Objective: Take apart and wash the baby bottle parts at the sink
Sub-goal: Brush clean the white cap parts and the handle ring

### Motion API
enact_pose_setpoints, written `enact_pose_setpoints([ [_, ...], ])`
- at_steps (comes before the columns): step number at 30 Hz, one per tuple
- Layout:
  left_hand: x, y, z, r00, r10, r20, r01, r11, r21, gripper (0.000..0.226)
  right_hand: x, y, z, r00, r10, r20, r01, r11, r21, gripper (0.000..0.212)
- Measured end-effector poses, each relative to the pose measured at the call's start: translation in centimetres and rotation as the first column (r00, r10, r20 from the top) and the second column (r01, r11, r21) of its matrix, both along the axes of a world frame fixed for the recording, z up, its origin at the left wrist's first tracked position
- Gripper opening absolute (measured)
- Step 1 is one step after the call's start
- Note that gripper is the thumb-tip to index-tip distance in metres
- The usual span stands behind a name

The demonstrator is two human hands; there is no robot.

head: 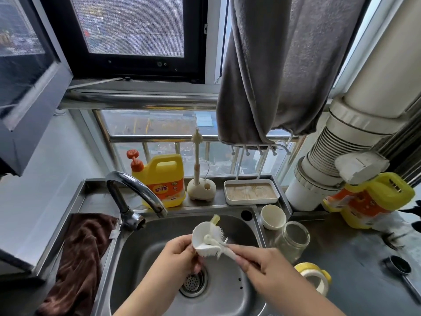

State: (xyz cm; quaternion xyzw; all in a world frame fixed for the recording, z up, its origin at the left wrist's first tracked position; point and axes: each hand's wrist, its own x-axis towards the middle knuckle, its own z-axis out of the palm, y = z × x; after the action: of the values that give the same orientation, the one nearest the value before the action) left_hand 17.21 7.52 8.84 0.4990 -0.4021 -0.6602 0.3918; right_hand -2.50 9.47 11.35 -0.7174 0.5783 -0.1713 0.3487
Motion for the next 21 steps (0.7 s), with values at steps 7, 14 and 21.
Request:
enact_pose_setpoints([
  [7,0.4,0.0,0.4,0.999,0.019,-0.029,-0.019,1.000,-0.012,0.029,0.0,-0.6,0.0,1.000,0.012,-0.006,-0.012,1.000,-0.010,0.034],
  [14,0.5,-0.3,0.5,0.998,0.036,-0.042,-0.036,0.999,0.002,0.030,-0.2,-1.0,0.0,0.999,-0.025,0.034,0.028,0.995,-0.096,0.043],
  [21,0.0,-0.4,0.3,0.994,-0.037,0.104,0.045,0.996,-0.074,0.022,-0.1,-0.9,0.1,0.994,-0.105,0.029,0.108,0.988,-0.113,0.047],
])
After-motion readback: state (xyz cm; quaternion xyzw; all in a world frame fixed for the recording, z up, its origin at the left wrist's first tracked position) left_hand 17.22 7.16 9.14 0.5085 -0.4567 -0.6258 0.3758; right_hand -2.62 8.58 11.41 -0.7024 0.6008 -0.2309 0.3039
